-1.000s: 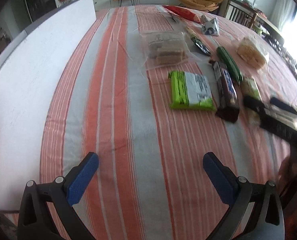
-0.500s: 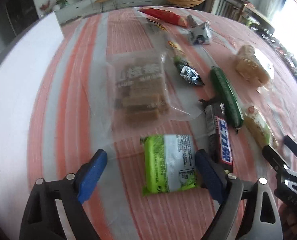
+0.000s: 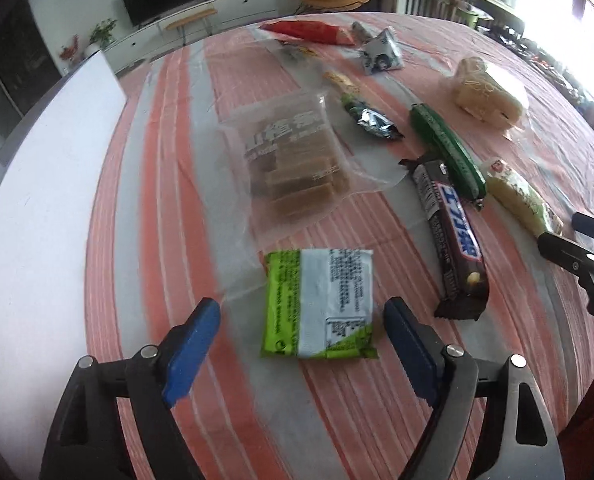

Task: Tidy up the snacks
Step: 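Reach the left tool to the green biscuit pack while the right tool reaches the cream cake bar, then grasp the green biscuit pack with the left tool while the right tool grasps the cream cake bar, then drop the green pack into the box with the left tool while the right tool drops the cake bar, then move the left tool back over the Snickers bar on the table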

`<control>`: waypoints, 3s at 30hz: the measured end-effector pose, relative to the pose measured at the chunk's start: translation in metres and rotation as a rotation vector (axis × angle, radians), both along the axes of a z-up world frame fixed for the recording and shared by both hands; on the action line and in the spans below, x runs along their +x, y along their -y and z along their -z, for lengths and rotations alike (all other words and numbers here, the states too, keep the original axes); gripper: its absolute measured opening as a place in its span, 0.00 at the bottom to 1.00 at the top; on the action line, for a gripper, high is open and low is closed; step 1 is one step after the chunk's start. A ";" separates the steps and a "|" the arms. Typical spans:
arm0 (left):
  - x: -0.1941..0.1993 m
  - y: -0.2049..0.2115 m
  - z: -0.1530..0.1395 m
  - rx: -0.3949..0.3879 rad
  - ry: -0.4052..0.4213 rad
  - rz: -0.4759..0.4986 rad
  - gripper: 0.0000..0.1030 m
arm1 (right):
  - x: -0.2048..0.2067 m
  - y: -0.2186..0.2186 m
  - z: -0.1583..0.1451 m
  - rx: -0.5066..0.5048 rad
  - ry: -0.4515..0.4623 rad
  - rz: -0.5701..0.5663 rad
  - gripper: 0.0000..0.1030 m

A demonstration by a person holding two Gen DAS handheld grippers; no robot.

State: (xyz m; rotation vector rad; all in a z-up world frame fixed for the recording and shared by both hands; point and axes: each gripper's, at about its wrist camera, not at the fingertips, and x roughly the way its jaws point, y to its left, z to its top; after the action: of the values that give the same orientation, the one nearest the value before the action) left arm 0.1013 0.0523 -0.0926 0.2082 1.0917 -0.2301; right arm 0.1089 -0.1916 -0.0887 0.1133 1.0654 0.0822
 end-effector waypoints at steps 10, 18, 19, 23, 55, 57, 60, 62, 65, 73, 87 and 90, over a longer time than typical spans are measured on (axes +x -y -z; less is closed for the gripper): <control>-0.021 -0.008 -0.025 -0.164 0.009 -0.006 0.47 | 0.046 -0.028 -0.009 -0.098 -0.171 -0.189 0.29; -0.066 -0.048 -0.104 -0.390 0.140 -0.088 0.47 | 0.013 -0.006 -0.055 0.157 -0.120 -0.129 0.29; -0.069 -0.056 -0.116 -0.416 0.164 -0.100 0.47 | 0.010 -0.010 -0.066 0.173 -0.102 -0.141 0.29; -0.082 -0.100 -0.159 -0.499 0.262 -0.181 0.47 | 0.007 -0.051 -0.118 0.246 -0.013 -0.231 0.29; -0.060 -0.260 -0.107 -0.103 0.418 -0.630 0.90 | 0.013 -0.133 -0.047 0.043 0.120 -0.279 0.78; -0.053 -0.240 -0.110 -0.076 0.425 -0.579 0.90 | 0.002 -0.093 -0.026 -0.007 0.117 -0.202 0.78; -0.044 -0.212 -0.106 -0.034 0.404 -0.483 0.90 | -0.011 -0.032 -0.001 -0.068 0.139 -0.092 0.78; -0.035 -0.192 -0.098 0.038 0.363 -0.444 0.90 | -0.017 -0.005 0.007 -0.087 0.152 -0.027 0.78; -0.036 -0.176 -0.099 0.093 0.353 -0.434 0.90 | -0.015 0.025 0.000 0.045 0.154 0.083 0.78; -0.055 -0.143 -0.102 0.044 0.333 -0.445 0.90 | -0.005 0.038 -0.001 0.027 0.173 0.155 0.79; -0.084 -0.107 -0.130 0.051 0.552 -0.517 0.90 | -0.020 0.023 0.012 -0.118 0.133 0.134 0.86; -0.107 -0.072 -0.158 0.041 0.706 -0.410 1.00 | -0.021 0.025 0.013 -0.116 0.134 0.137 0.87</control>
State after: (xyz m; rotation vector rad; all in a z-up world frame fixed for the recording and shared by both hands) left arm -0.0062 0.1246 0.0650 0.0845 0.4177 0.2267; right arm 0.0883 -0.2162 -0.1012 0.0742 0.9236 -0.0943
